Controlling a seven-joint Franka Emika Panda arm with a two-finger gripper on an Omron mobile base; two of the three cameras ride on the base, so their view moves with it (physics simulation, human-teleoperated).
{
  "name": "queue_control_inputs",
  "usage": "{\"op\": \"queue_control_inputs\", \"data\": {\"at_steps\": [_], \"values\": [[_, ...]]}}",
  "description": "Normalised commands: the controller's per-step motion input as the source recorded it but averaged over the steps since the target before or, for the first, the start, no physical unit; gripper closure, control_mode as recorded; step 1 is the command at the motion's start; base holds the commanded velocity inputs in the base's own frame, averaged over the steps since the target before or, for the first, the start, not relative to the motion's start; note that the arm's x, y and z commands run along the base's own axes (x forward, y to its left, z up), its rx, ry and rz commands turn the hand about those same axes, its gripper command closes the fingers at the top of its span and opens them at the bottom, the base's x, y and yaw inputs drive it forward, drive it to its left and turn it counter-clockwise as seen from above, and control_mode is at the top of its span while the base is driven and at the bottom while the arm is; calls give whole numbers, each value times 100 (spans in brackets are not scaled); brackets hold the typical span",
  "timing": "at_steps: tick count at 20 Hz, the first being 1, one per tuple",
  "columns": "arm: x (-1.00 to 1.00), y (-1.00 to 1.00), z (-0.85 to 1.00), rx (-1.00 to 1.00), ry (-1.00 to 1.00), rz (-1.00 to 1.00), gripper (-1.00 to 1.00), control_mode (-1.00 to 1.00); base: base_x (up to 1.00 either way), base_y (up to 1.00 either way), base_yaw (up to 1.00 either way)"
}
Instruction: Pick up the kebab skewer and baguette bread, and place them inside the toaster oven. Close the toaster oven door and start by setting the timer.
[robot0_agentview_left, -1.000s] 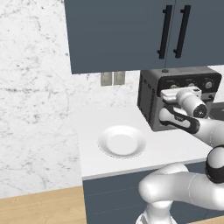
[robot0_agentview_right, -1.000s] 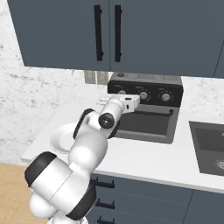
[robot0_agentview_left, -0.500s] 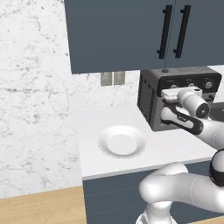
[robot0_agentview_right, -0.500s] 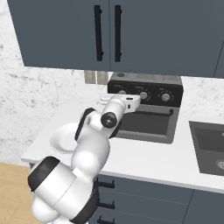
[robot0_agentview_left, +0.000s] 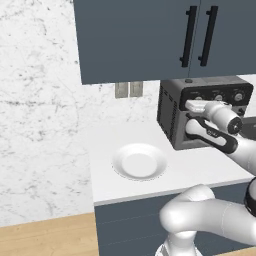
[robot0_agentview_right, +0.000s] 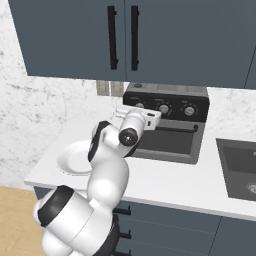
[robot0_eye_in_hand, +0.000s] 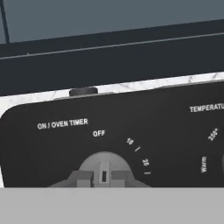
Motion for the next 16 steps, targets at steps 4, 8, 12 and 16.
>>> {"op": "queue_control_inputs", "data": {"at_steps": [4,8,12,16], "values": [[39,0,-1,17,0,0,100,-100,0,0,0],[35,7,-1,19,0,0,100,-100,0,0,0],[36,6,0,19,0,0,100,-100,0,0,0],[35,6,0,20,0,0,100,-100,0,0,0]]}}
